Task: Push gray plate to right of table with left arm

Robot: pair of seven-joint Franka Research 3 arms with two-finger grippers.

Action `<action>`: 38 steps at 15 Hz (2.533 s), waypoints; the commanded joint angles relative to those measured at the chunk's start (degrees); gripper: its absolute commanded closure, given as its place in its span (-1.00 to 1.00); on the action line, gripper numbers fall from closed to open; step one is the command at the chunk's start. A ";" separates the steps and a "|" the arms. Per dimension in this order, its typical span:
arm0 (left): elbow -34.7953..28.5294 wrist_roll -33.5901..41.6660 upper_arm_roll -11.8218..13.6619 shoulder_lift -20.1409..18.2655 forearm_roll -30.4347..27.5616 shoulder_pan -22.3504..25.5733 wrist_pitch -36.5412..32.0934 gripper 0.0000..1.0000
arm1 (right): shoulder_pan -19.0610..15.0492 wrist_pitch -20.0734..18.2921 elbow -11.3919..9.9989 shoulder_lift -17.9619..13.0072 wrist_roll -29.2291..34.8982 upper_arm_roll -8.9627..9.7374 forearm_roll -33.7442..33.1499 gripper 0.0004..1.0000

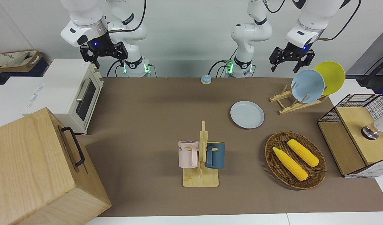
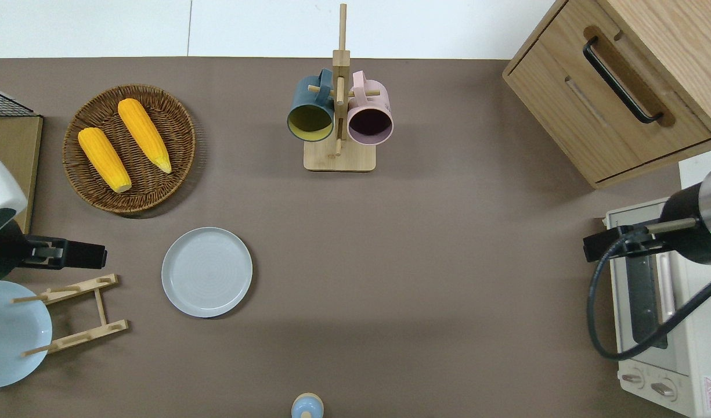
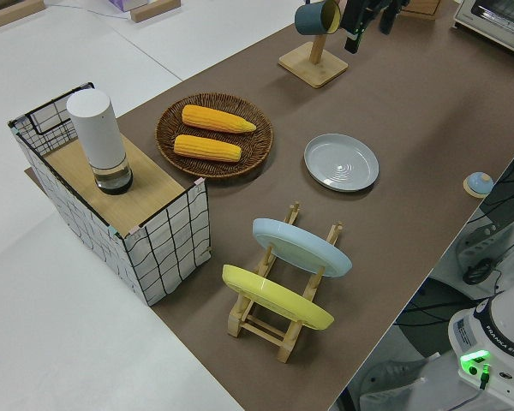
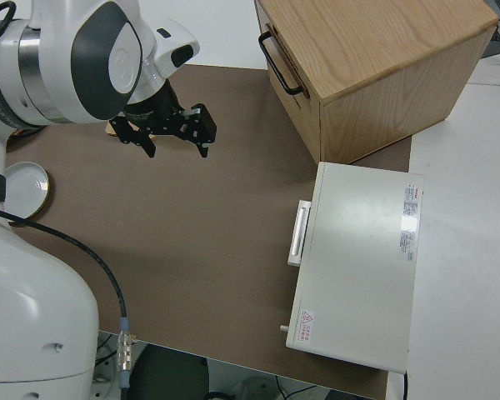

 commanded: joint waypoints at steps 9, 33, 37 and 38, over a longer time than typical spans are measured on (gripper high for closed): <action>0.94 -1.27 0.17 0.77 0.54 0.21 -1.67 -0.99 | -1.07 -0.89 0.53 -0.14 0.75 0.92 0.25 -0.97; -18.11 -0.57 2.19 -2.49 -0.69 0.91 15.01 -0.99 | -1.15 -0.89 0.53 -0.14 0.66 0.92 0.25 -0.97; -22.43 -0.57 2.19 -2.84 -0.69 1.00 20.12 -0.99 | -1.07 -0.89 0.53 -0.14 0.66 0.92 0.25 -0.97; -23.05 -0.48 2.28 -2.75 -0.69 1.00 20.82 -0.99 | -1.15 -0.89 0.53 -0.14 0.75 0.92 0.25 -0.97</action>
